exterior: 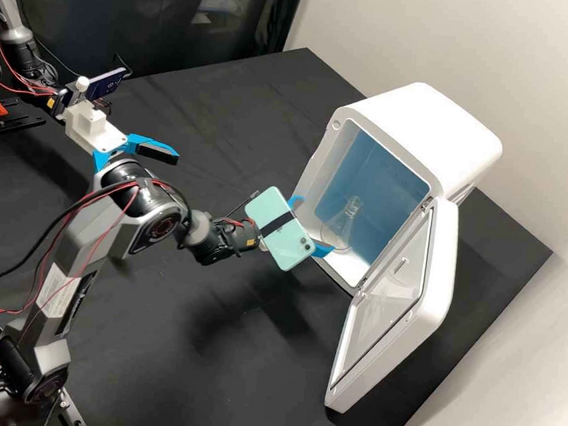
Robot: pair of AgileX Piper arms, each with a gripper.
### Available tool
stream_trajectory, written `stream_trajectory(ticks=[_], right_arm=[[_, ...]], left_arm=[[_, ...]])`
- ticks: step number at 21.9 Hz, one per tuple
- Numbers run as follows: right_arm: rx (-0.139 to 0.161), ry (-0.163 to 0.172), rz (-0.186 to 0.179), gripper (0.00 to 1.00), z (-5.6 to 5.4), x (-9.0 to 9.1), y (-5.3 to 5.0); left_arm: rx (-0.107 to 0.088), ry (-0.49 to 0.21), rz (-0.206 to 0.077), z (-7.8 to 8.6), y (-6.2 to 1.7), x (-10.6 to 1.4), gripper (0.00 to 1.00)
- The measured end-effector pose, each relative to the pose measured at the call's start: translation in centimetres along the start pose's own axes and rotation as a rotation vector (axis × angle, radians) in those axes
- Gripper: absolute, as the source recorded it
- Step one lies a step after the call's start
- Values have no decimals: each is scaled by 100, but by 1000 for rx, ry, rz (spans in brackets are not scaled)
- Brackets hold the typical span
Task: Place the flask in the incubator
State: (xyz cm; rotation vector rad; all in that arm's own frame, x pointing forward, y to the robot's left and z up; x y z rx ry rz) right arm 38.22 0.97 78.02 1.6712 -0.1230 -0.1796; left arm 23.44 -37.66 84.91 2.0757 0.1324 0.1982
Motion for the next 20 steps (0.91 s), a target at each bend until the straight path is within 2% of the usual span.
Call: stream_trajectory(ticks=[3, 6, 7, 8, 10, 12, 14, 15, 18, 20], right_arm=[[-30, 60, 21, 100, -10, -281, 47], [-38, 101, 57, 100, 29, -571, 83], [-38, 120, 75, 100, 50, -699, 104], [-22, 129, 81, 100, 87, -784, 122], [9, 147, 66, 100, 177, -987, 138], [62, 154, 56, 100, 222, -1184, 194], [109, 170, 78, 100, 225, -1358, 267], [117, 175, 86, 100, 226, -1402, 285], [137, 190, 100, 100, 222, -1531, 315], [151, 199, 105, 100, 215, -1561, 323]], left_arm=[[-3, 3, -5, -2, -15, -17, 100], [-19, 15, 23, 2, -7, -34, 100], [-25, 18, 41, 6, 3, -42, 100], [-30, 24, 42, 6, -4, -50, 100], [-34, 29, 39, 5, -13, -58, 100], [-62, 29, 43, 9, -6, -97, 100], [-89, 35, 61, -8, 24, -119, 100], [-100, 38, 65, -17, 33, -122, 100], [-109, 42, 71, -33, 46, -128, 100], [-124, 37, 73, -31, 54, -132, 100]])
